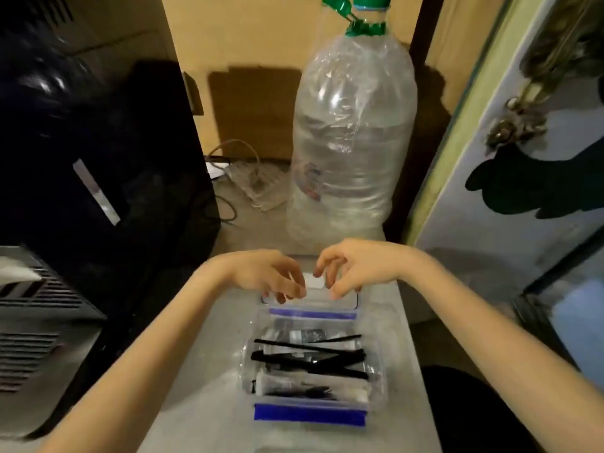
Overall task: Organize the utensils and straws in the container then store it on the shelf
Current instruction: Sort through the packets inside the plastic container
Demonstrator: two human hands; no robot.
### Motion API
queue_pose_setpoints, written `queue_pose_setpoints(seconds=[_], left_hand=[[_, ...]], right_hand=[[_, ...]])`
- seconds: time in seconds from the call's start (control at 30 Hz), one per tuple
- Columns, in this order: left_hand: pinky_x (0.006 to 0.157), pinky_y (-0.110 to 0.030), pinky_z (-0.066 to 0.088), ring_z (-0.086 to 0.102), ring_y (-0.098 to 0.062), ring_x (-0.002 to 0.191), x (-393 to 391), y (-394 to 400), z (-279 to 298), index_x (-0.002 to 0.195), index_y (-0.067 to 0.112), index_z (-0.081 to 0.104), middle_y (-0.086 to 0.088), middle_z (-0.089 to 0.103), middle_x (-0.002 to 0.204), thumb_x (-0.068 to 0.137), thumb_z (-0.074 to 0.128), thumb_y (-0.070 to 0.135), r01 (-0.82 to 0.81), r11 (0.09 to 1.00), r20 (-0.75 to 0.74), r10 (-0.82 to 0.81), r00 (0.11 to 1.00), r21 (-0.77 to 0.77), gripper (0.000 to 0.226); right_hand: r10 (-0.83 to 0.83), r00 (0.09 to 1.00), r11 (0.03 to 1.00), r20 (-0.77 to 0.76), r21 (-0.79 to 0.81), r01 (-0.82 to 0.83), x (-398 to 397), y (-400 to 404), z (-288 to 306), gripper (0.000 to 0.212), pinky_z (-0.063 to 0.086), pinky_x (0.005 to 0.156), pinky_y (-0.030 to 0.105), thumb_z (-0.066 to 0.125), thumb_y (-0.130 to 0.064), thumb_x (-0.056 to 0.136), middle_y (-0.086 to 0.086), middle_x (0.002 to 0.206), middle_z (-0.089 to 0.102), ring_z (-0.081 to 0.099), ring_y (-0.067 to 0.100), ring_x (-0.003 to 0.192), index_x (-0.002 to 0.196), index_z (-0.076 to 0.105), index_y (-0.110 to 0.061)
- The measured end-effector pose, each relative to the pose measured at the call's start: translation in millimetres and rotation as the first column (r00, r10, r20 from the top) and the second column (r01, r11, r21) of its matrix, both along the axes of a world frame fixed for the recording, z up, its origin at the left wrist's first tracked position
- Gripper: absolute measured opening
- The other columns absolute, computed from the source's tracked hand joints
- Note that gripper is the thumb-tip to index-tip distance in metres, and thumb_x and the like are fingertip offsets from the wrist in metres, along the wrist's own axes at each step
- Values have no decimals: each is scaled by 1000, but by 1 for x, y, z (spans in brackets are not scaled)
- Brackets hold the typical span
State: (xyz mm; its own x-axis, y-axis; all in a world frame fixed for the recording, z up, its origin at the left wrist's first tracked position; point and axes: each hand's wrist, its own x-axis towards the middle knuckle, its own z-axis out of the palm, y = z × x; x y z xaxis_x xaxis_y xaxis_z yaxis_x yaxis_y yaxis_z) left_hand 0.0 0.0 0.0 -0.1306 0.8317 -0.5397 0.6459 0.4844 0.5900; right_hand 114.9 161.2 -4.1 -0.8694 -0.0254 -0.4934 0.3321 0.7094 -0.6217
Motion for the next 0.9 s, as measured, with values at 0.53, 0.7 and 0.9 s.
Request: queue_pose_setpoints(seconds=[0.53,0.7,0.9], left_hand=[[90,-24,44,57,-15,105,55,-33,-115,115,18,60,-2,63,119,86,59,18,-58,991,-226,84,970,121,29],[93,-24,46,56,-14,107,66,-42,-130,112,18,62,-1,63,117,83,62,13,-72,969,-323,148,935,236,30],[98,-30,42,48,-19,119,77,-49,-141,124,18,51,-3,57,126,87,54,22,-122,945,-523,272,808,302,37]], right_hand=[[-38,999,996,3,77,38,48,-42,-116,43,52,73,23,69,-16,79,1,112,63,58,6,79,120,55,-17],[-81,995,986,-60,139,88,57,-51,-129,36,55,77,34,66,-16,81,-2,99,65,61,12,83,116,59,-20],[-105,949,946,-298,265,188,54,-60,-133,22,52,83,29,52,-17,92,1,110,60,60,15,94,113,60,-15]])
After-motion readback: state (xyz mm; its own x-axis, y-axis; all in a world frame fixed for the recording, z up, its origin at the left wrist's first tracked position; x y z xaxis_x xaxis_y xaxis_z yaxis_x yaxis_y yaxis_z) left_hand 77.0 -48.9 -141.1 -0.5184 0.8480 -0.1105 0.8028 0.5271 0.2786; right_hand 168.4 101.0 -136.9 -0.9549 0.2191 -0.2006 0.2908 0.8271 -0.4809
